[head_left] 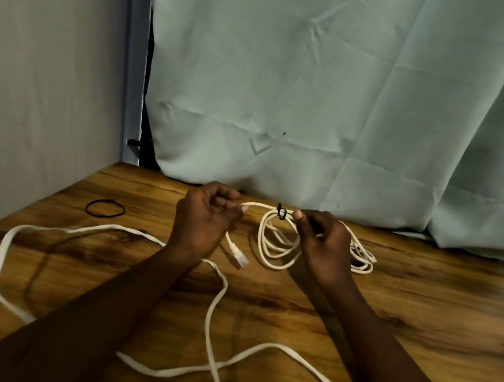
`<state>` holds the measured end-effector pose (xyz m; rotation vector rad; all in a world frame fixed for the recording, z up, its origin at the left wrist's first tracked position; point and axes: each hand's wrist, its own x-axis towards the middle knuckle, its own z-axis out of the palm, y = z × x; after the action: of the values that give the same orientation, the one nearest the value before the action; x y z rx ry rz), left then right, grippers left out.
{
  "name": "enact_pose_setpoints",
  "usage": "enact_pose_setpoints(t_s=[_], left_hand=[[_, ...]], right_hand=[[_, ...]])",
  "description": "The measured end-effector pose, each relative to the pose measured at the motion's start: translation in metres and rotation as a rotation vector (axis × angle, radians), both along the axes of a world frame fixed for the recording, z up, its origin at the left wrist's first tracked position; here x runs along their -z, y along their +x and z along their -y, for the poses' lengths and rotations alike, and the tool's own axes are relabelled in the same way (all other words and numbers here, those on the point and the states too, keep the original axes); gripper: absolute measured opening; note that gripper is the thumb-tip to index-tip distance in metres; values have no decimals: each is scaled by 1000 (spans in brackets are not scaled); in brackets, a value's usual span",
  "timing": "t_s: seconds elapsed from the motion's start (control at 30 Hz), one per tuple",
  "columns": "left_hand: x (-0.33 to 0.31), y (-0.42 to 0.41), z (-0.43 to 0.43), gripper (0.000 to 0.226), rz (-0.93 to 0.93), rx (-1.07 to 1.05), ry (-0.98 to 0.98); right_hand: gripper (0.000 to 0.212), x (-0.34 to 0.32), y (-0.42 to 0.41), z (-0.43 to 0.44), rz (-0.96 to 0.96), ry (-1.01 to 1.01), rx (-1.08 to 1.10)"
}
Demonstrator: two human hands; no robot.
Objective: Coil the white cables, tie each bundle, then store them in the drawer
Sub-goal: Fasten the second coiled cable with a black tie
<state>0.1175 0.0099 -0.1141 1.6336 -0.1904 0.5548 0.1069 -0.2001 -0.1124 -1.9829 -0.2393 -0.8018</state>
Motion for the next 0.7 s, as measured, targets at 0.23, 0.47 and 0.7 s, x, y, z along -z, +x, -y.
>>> enact_pose_setpoints(t_s=[0.23,0.47,0.7], left_hand=[[-4,6,-13,22,395,-318,443],[4,14,6,22,61,-274,-14],[7,15,3,16,-315,220,-248]], right_hand=[[26,-2,-4,-8,-386,634,-509],[35,9,-1,-16,-438,708,-603],[38,16,7,-11,-332,755,-476]])
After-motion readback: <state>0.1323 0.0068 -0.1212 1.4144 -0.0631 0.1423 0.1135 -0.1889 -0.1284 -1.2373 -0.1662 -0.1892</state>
